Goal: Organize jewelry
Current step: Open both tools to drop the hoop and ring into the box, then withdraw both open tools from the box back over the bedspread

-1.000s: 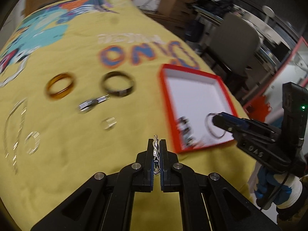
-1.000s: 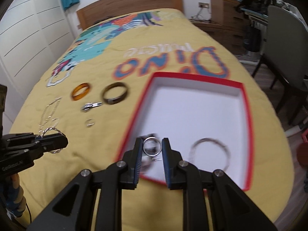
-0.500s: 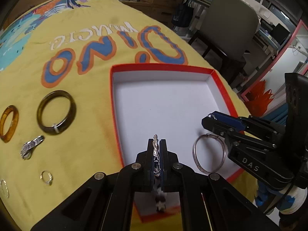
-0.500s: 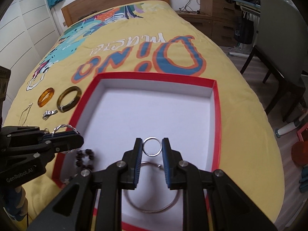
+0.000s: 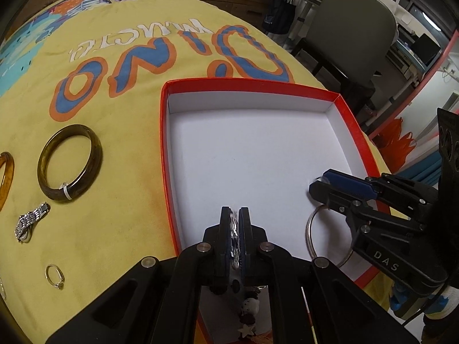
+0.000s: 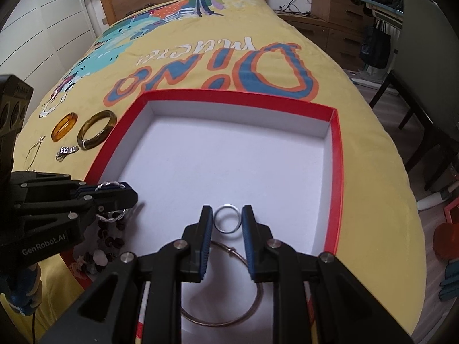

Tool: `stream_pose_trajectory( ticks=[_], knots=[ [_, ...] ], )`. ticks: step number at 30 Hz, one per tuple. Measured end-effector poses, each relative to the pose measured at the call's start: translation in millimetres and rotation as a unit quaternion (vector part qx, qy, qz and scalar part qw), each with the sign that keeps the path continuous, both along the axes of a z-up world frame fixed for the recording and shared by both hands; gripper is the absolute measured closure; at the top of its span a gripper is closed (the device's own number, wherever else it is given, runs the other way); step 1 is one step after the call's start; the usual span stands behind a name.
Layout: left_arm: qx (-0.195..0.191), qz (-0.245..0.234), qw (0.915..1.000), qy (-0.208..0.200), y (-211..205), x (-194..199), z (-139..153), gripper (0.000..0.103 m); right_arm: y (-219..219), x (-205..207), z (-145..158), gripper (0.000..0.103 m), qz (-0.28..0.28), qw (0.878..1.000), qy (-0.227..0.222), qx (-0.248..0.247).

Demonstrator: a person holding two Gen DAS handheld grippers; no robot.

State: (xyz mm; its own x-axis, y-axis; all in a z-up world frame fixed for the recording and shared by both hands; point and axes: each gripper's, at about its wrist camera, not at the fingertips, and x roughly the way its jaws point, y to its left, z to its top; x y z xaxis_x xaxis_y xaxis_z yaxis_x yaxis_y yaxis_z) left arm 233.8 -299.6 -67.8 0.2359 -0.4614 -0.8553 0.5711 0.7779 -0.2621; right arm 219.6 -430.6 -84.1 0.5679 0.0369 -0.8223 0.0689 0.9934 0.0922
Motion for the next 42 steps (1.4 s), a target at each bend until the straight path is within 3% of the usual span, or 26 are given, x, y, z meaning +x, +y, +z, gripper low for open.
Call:
stream_pose_trajectory(
  ticks=[5,10,26,34,42],
  knots=[
    [0.001,-0.004,1.0,-0.001,-2,-1,2,0.089,-1,-2,2,0.082,-0.003,1.0,0.001,-0.001],
    [0.002,-0.003,0.9999,-0.014,-1,-6,10,0.067,-4,-12,11,0.077,-0.012,1.0,-0.006,0.0],
    [-0.018,0.014,0.9982,-0.055,44,-50,50,0.058,15,-70,64,0.077,-0.039,0.998,-0.044,-0.002],
    [0.011,0.034,0.9976,-0.059,98,-84,55,0.052,47,-103,83,0.076,-0.039,0.997,-0.065,0.019],
    [0.031,0.089,0.9925,-0.078,168,-119,57,0.045,94,-129,96,0.076,-0.015,0.996,-0.078,0.031]
  ],
)
